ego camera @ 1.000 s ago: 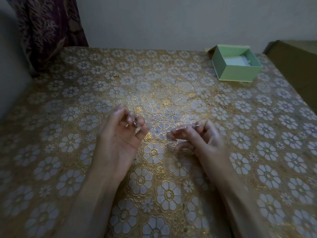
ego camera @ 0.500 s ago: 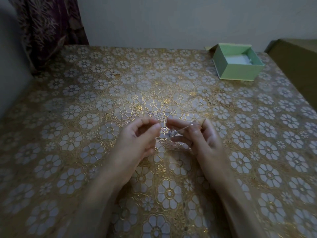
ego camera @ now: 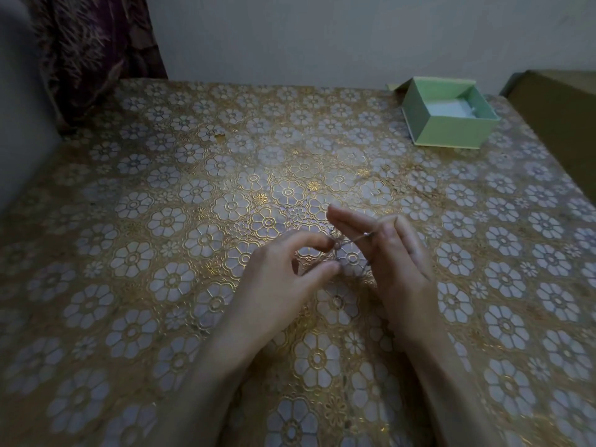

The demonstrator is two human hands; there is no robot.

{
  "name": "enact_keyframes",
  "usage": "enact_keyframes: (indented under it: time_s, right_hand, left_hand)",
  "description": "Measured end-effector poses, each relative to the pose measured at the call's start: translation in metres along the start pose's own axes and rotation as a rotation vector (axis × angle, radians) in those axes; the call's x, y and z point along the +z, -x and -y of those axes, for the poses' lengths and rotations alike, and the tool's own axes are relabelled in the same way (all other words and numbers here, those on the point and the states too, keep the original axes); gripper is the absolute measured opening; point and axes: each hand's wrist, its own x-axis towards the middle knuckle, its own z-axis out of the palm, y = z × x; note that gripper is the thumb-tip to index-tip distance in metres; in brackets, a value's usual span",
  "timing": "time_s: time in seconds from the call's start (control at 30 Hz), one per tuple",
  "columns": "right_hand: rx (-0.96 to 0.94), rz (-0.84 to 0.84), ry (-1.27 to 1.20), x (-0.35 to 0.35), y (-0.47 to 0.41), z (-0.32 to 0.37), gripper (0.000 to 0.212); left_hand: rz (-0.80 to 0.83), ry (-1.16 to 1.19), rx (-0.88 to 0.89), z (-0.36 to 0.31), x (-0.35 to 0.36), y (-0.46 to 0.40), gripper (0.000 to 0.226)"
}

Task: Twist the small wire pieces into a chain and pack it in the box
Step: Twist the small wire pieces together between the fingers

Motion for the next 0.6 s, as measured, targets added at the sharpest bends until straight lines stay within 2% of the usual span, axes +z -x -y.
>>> enact_keyframes:
  time_s: [0.13, 0.3, 0.37, 0.47, 0.6]
  right_hand:
    - [0.019, 0.015, -0.072, 0.001, -0.001, 0.002, 0.038]
    - [0.007, 0.005, -0.172, -0.004, -0.003, 0.001, 0.034]
    - [-0.032, -0.003, -0.155, -0.006, -0.004, 0.0, 0.028]
    - [-0.063, -0.023, -0.072, -0.007, -0.004, -0.003, 0.03]
    - [-0.088, -0.049, 0.046, -0.007, -0.003, -0.003, 0.029]
  left_hand:
    - [0.066, 0.07, -0.064, 0.003, 0.005, 0.0, 0.034]
    - [0.106, 0.223, -0.089, -0.004, 0.003, 0.001, 0.017]
    - [0.08, 0.243, -0.087, -0.004, 0.001, 0.001, 0.013]
    - [0.047, 0.297, -0.097, -0.004, -0.003, 0.0, 0.021]
    - [0.077, 0.246, -0.098, -0.003, -0.008, 0.001, 0.009]
